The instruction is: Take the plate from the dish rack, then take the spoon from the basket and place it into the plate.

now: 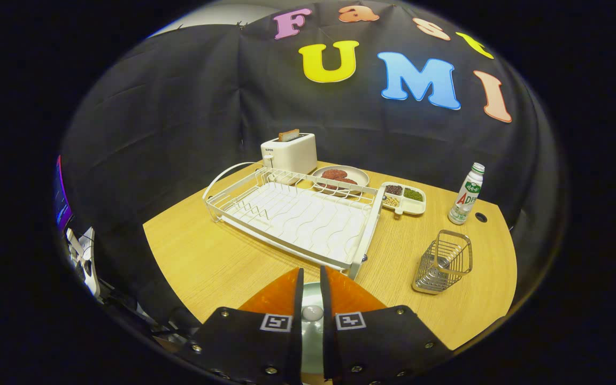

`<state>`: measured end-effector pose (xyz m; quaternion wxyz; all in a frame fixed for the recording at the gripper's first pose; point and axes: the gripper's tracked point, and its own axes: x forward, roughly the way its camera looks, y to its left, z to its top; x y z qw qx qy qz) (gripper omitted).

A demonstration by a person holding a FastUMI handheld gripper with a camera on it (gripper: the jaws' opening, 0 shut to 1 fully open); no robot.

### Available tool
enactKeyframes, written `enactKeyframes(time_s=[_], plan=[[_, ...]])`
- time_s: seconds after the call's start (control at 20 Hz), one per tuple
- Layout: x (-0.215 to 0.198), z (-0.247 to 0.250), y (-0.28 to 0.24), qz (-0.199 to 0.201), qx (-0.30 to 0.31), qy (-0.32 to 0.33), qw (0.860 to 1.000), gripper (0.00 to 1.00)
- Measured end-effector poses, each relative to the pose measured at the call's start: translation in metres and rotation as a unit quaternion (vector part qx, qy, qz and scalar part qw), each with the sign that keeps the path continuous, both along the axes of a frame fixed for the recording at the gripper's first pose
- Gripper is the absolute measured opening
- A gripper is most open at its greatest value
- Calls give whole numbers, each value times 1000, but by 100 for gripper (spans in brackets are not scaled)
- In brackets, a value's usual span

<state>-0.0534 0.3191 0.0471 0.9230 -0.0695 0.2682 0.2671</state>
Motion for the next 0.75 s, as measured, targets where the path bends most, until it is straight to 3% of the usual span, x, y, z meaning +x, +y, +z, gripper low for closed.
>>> enactKeyframes(time_s=[0.15,0.25,0.5,0.75], plan=[[7,9,-10,-17,-1,-8,1000,18],[13,21,-21,-33,1,-25,999,32],[23,77,-63,-97,31,-83,991,32],[33,151,-122,-176,59,-160,970,32]])
